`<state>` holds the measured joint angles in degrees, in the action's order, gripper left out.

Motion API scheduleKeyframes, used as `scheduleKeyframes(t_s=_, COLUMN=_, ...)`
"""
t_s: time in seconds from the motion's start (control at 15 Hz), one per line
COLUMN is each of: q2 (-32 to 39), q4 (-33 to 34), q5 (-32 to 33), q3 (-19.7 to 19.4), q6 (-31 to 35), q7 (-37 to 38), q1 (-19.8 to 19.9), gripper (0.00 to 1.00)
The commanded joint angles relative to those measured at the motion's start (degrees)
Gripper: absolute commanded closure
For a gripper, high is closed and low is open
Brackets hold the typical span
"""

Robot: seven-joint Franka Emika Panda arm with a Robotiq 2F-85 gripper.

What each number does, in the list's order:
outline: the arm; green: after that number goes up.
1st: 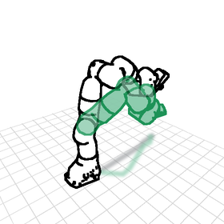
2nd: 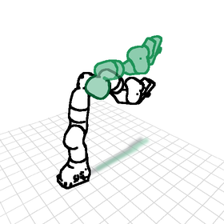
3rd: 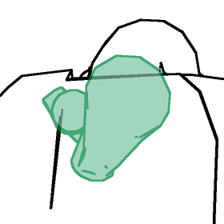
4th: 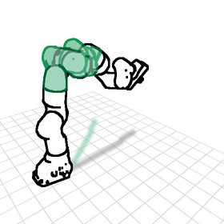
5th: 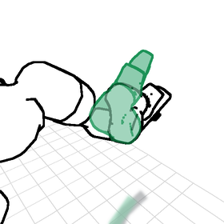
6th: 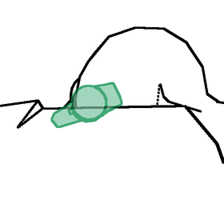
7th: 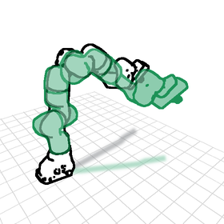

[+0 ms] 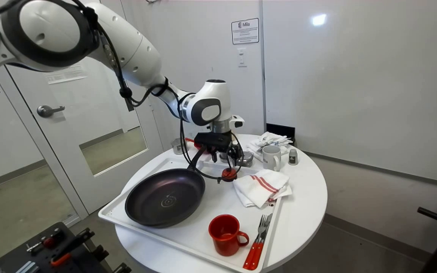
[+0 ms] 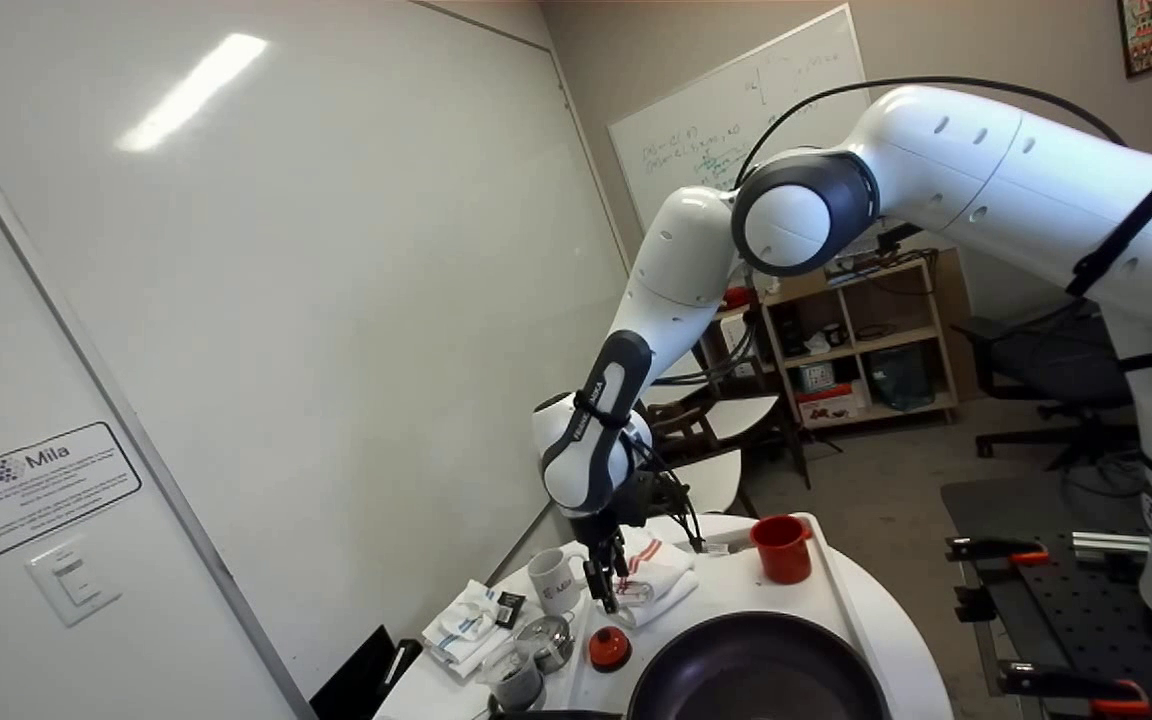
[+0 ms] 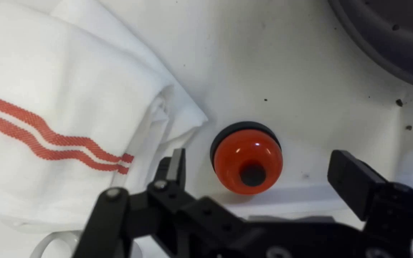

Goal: Move the black pan to the left

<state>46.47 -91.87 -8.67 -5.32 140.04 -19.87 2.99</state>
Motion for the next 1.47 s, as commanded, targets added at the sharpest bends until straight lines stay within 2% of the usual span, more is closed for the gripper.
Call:
scheduleKeyframes(t_s=0.0, q2=1.79, q4=5.21, q5=5.2, q3=1.41, q6=-3.24, q7=6.29, q1=-0.35, gripper=0.0)
scheduleKeyframes(t_s=0.47, q2=4.56, q4=12.6, q5=10.23, q3=2.37, q6=-9.4, q7=13.52, q1=-3.91, gripper=0.0)
scheduleKeyframes(t_s=1.4, q2=12.38, q4=24.44, q5=13.35, q3=3.71, q6=-17.88, q7=19.39, q1=-11.04, gripper=0.0)
